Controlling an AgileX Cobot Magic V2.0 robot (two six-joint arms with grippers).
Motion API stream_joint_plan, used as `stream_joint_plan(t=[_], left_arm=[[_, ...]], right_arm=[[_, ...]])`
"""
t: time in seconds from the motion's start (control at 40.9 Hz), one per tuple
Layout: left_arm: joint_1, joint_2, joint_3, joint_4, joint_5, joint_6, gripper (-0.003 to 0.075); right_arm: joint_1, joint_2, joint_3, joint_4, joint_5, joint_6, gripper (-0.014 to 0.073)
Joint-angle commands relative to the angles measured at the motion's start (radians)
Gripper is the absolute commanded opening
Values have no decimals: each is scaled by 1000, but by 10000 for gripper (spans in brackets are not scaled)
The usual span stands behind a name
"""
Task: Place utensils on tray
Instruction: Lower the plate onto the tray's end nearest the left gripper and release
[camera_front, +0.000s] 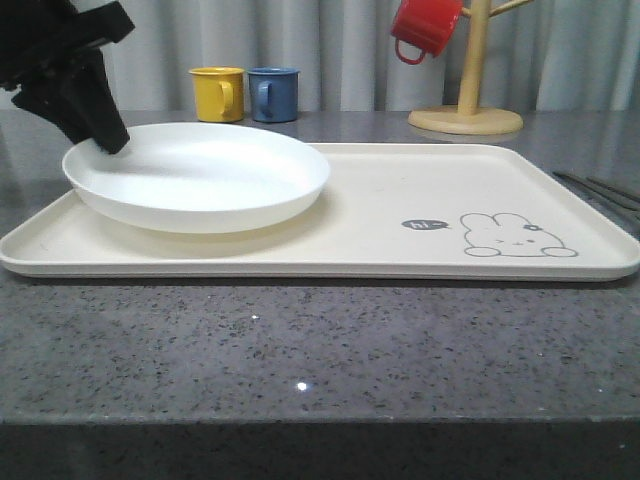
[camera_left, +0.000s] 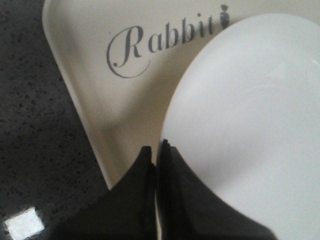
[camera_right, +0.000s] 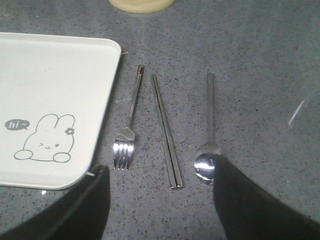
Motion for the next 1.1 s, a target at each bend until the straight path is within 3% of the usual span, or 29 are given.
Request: stream_joint_plan(t=[0.0,0.098,0.294,0.391,0.734,1.076], left_arm=[[-7,-33,-34,-18,-27,2,-17],[-7,-33,-34,4,-27,2,23],[-7,-33,-35,2,0,2,274],[-7,-38,-44,3,33,2,353],[-20,-232,-50,28,47,26,358],[-297,-498,89,192,22,19,358]], right_arm=[[-5,14,-29,0,-66,0,476],[-5,14,-29,0,-66,0,476],[-5,14,-29,0,-66,0,476],[-5,14,-29,0,-66,0,476],[-5,14,-29,0,-66,0,476],[-5,14,-29,0,-66,0,476]])
